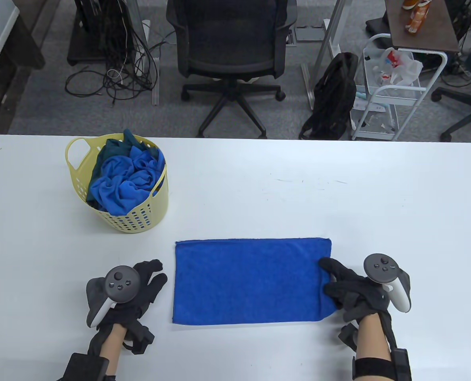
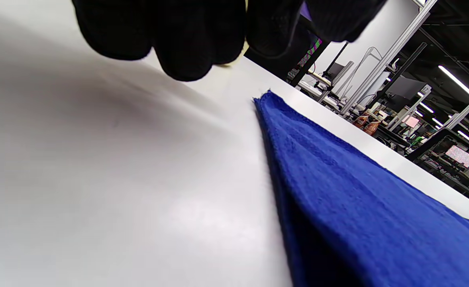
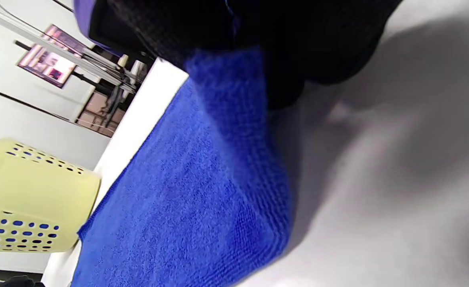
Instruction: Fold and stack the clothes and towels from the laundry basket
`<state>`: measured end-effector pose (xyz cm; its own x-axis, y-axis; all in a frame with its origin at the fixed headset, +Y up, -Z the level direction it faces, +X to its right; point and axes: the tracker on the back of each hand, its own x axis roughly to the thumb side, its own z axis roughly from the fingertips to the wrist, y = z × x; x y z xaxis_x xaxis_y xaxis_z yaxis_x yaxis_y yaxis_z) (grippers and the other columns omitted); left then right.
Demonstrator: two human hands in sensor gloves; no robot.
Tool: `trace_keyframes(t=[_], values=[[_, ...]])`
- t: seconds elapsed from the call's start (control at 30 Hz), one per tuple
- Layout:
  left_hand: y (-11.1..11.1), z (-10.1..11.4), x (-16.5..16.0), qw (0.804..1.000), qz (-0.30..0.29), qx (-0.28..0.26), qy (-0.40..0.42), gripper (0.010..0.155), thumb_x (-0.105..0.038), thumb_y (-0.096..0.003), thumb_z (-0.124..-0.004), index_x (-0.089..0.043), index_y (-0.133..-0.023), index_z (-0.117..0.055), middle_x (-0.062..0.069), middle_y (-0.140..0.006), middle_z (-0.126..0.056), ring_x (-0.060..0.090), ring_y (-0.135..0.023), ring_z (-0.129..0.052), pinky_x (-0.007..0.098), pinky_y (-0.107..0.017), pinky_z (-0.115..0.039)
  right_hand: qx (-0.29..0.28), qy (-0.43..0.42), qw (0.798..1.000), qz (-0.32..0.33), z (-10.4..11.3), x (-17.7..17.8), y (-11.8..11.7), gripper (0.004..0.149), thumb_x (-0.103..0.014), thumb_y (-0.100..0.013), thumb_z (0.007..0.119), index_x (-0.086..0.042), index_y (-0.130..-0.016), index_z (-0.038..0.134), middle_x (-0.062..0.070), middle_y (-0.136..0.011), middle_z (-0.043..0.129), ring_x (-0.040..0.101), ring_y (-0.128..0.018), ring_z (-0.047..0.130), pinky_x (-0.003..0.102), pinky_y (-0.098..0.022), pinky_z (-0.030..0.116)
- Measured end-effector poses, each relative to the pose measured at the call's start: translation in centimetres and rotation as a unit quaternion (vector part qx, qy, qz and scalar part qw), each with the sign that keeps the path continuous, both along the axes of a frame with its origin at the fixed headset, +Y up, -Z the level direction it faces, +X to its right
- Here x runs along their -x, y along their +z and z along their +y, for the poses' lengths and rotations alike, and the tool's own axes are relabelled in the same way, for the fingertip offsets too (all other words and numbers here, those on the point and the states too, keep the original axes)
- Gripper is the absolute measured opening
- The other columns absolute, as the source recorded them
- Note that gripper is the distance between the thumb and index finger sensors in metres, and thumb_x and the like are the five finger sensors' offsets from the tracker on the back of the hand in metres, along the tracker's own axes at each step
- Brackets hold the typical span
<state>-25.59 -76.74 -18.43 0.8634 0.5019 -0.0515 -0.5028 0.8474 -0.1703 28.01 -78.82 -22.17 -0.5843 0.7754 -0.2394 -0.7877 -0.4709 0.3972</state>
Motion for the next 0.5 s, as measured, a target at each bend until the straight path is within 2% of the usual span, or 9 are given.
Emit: trace_keyframes(t=[0.13,0.23,0.33,0.4,0.43,0.5], values=[[0.0,0.0,0.0,1.000,-0.002,-0.002,0.005,0.064,-0.054,-0.0593,-0.069,-0.019,-0.113,-0.064,0.019,-0.115,-0.071,0.039,-0.096,-0.086,0.059,-0.068,-0.074,-0.052,-0.057,0.997,0.002,1.5,-0.4,0.5,0.073,-0.016,-0.057,0.082,-0.012,-0.118,0.042,0.016,-0.121,0.029,0.025,-0.056,0.092,0.038,-0.043,0.083],[0.0,0.0,0.0,1.000,-0.004,-0.001,0.006,0.065,-0.054,-0.0592,-0.069,-0.018,-0.113,-0.064,0.019,-0.115,-0.071,0.039,-0.096,-0.086,0.059,-0.068,-0.074,-0.043,-0.044,0.998,-0.001,1.8,-1.0,1.0,0.074,-0.015,-0.057,0.083,-0.011,-0.118,0.041,0.017,-0.122,0.027,0.025,-0.055,0.091,0.038,-0.042,0.083],[0.1,0.0,0.0,1.000,-0.006,-0.001,0.005,0.065,-0.054,-0.0593,-0.069,-0.018,-0.113,-0.064,0.019,-0.115,-0.071,0.039,-0.096,-0.085,0.059,-0.068,-0.074,-0.018,0.029,0.999,-0.025,2.7,-2.0,1.3,0.075,-0.013,-0.057,0.083,-0.008,-0.118,0.041,0.019,-0.121,0.027,0.027,-0.053,0.091,0.040,-0.041,0.082],[0.1,0.1,0.0,1.000,-0.006,-0.003,0.006,0.065,-0.054,-0.0593,-0.069,-0.018,-0.113,-0.064,0.019,-0.115,-0.071,0.039,-0.096,-0.085,0.059,-0.068,-0.074,-0.016,0.147,0.988,-0.035,4.7,-2.4,1.4,0.075,-0.012,-0.056,0.083,-0.006,-0.118,0.041,0.020,-0.121,0.027,0.027,-0.051,0.091,0.040,-0.040,0.082],[0.2,0.1,0.1,1.000,-0.006,-0.004,0.008,0.065,-0.054,-0.0592,-0.069,-0.018,-0.113,-0.064,0.019,-0.115,-0.071,0.039,-0.096,-0.086,0.059,-0.068,-0.074,-0.018,0.222,0.974,-0.041,6.2,-2.3,1.4,0.076,-0.013,-0.056,0.084,-0.006,-0.118,0.041,0.021,-0.121,0.028,0.026,-0.050,0.091,0.039,-0.039,0.083],[0.2,0.2,0.1,1.000,-0.006,-0.005,0.012,0.065,-0.054,-0.0594,-0.069,-0.018,-0.113,-0.063,0.019,-0.115,-0.071,0.039,-0.096,-0.086,0.059,-0.068,-0.074,-0.032,0.266,0.962,-0.052,8.7,-1.1,1.6,0.077,-0.013,-0.055,0.084,-0.003,-0.119,0.041,0.024,-0.121,0.029,0.026,-0.049,0.091,0.038,-0.038,0.083]])
